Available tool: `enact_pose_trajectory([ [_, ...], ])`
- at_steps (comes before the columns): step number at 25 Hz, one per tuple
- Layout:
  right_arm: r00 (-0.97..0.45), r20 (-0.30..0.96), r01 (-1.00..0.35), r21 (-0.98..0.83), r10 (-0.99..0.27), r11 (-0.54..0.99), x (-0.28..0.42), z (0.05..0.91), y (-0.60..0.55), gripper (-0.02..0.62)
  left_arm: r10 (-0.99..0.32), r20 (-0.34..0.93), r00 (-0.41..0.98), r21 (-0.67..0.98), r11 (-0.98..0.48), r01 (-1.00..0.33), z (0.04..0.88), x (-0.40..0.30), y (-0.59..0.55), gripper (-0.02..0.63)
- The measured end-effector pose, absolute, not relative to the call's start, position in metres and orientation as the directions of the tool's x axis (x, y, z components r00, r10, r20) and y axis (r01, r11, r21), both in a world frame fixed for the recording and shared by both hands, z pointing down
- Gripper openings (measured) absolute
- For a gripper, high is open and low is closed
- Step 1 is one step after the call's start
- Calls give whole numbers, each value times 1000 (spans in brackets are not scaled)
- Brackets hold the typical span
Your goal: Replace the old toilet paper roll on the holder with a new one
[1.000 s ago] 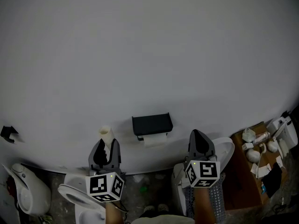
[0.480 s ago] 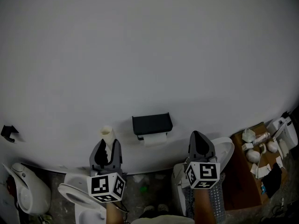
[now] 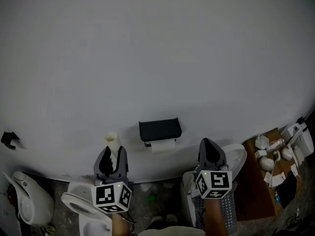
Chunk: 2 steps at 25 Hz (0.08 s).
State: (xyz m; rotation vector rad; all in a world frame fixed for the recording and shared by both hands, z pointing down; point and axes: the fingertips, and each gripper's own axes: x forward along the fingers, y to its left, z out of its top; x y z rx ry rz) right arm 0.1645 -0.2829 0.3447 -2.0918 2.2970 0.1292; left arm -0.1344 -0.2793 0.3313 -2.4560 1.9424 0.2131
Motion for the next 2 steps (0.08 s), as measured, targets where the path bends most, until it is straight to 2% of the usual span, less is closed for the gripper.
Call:
enact_pose_trajectory([
  [2, -100, -79, -994, 41, -992, 97, 164, 345, -284, -9, -969, -109, 223, 80, -232, -969, 331, -135, -280, 178],
])
